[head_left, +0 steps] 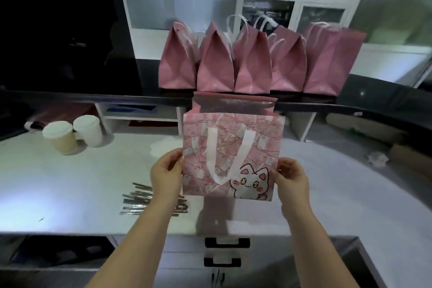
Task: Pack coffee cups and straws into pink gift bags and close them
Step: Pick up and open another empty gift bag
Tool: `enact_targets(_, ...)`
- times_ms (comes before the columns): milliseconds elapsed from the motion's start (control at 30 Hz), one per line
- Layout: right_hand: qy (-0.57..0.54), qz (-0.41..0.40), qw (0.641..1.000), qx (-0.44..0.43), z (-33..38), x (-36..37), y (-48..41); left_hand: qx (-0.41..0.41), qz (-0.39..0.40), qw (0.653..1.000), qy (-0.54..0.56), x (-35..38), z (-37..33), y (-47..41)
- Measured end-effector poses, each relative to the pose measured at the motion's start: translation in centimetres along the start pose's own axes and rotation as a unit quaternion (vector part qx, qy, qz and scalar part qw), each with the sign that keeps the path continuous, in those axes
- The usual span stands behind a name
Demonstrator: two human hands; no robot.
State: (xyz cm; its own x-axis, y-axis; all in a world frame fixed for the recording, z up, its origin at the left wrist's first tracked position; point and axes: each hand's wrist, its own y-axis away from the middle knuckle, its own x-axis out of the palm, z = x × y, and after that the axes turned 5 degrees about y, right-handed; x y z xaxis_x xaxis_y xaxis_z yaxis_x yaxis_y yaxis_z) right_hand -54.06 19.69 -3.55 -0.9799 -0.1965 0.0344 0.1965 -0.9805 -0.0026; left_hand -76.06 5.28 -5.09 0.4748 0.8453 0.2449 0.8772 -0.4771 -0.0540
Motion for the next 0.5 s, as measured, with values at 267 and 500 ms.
enact_targets(267, 0.034, -0.071, 0.997, 0.022, -3.0, 2.5, -6.7, -0.007, 0.019, 0.999, -0.041, 3.8, 4.8, -5.5)
enact_targets(500, 0.081, -0.055, 0.993, 0.067, -6.2, 1.7, -8.3, -0.055, 0.051, 0.991, -0.111, 3.1, 7.5, -5.9)
